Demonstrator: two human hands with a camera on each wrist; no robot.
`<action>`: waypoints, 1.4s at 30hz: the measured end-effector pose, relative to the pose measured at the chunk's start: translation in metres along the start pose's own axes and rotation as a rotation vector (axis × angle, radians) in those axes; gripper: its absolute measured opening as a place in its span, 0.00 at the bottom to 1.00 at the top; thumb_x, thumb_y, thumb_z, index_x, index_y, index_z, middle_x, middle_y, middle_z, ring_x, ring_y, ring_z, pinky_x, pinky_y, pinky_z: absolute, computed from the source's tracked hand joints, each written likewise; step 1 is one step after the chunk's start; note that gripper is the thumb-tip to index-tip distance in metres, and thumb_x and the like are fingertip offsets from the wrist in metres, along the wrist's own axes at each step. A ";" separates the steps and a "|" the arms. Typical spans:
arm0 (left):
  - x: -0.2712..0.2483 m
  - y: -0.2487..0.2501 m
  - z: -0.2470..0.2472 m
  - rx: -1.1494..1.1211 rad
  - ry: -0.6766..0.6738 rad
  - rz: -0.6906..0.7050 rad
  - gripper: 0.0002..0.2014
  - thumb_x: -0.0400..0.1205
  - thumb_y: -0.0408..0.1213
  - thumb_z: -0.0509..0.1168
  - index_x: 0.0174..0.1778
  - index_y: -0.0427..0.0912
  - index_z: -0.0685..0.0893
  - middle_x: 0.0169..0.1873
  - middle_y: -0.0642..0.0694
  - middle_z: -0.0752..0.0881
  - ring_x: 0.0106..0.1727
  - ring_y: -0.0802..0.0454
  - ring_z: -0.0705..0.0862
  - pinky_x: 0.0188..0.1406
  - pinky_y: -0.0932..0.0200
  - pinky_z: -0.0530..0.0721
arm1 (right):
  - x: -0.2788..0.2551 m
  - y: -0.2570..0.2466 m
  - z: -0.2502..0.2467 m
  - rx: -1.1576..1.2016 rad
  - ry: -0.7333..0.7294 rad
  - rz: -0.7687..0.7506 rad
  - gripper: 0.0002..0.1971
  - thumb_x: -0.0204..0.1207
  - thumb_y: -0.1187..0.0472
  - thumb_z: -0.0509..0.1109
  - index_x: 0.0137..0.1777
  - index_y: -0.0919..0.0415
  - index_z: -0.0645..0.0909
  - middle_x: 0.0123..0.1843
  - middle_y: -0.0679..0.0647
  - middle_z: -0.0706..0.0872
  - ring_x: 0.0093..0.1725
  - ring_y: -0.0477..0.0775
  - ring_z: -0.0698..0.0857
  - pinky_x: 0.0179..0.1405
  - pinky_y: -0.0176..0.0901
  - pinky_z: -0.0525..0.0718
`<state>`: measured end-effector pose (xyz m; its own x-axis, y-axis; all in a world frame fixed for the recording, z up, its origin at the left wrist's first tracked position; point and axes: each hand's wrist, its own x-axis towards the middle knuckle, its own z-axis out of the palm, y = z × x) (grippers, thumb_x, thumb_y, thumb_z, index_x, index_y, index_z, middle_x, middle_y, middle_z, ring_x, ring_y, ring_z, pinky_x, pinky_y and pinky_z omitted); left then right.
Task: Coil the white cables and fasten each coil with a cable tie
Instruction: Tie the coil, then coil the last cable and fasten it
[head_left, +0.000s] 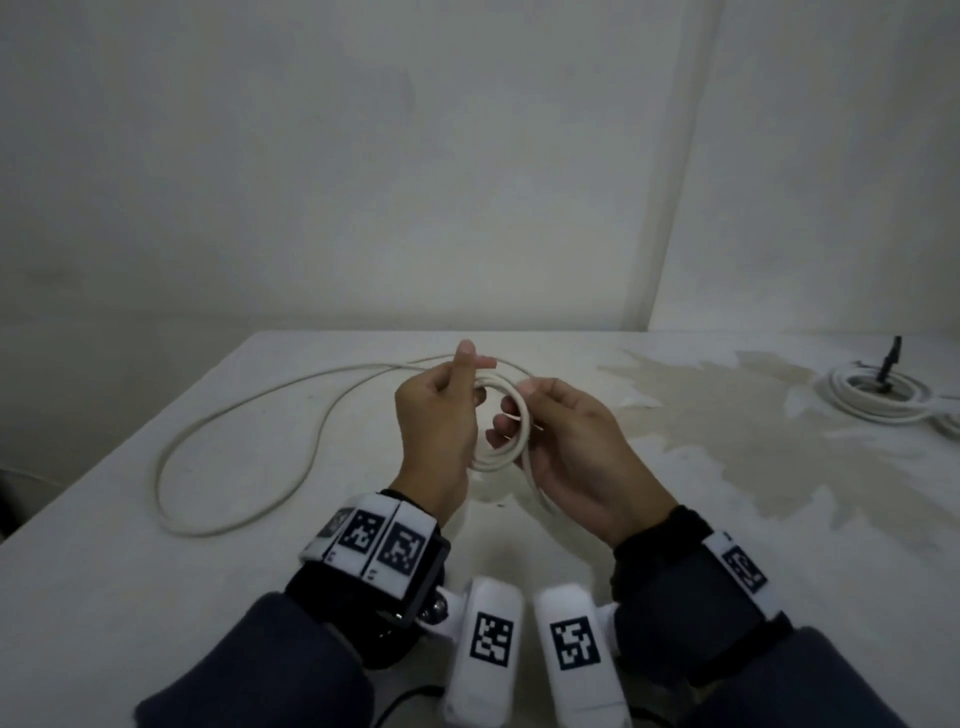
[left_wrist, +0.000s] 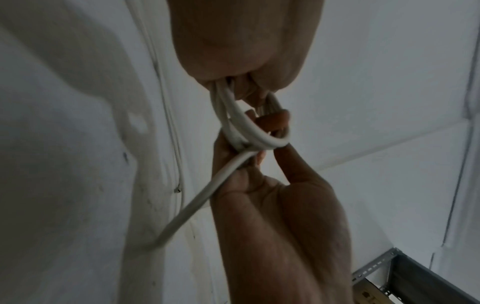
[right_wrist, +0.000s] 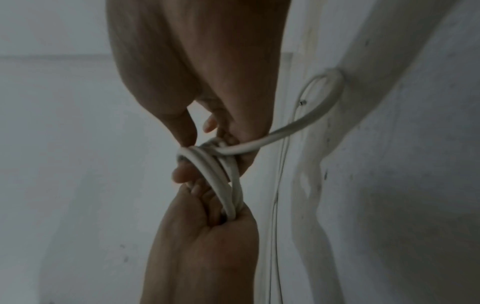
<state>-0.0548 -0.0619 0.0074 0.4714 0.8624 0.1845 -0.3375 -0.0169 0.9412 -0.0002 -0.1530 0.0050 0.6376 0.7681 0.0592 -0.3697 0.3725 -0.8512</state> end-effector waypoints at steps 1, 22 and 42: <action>0.000 -0.003 -0.002 -0.003 0.010 -0.023 0.17 0.84 0.45 0.63 0.37 0.40 0.89 0.28 0.49 0.85 0.29 0.61 0.82 0.31 0.67 0.79 | 0.000 0.002 0.000 0.040 0.006 0.030 0.02 0.83 0.68 0.62 0.51 0.63 0.74 0.36 0.60 0.85 0.31 0.53 0.85 0.39 0.44 0.85; 0.007 -0.011 -0.009 -0.060 -0.286 -0.297 0.25 0.88 0.53 0.50 0.51 0.34 0.82 0.42 0.33 0.83 0.38 0.41 0.82 0.35 0.56 0.84 | 0.001 -0.004 -0.004 0.087 -0.116 0.023 0.12 0.80 0.58 0.61 0.37 0.63 0.75 0.23 0.49 0.71 0.25 0.47 0.72 0.38 0.38 0.75; -0.012 -0.010 0.003 -0.199 -0.257 -0.233 0.06 0.83 0.27 0.63 0.54 0.37 0.79 0.51 0.41 0.88 0.51 0.50 0.88 0.52 0.57 0.86 | 0.012 -0.015 -0.028 0.393 0.134 -0.082 0.15 0.85 0.54 0.60 0.36 0.58 0.73 0.20 0.46 0.69 0.21 0.44 0.71 0.28 0.34 0.79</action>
<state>-0.0552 -0.0735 -0.0033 0.7339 0.6765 0.0606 -0.3363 0.2845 0.8977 0.0318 -0.1639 0.0044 0.7483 0.6628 0.0278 -0.5274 0.6198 -0.5812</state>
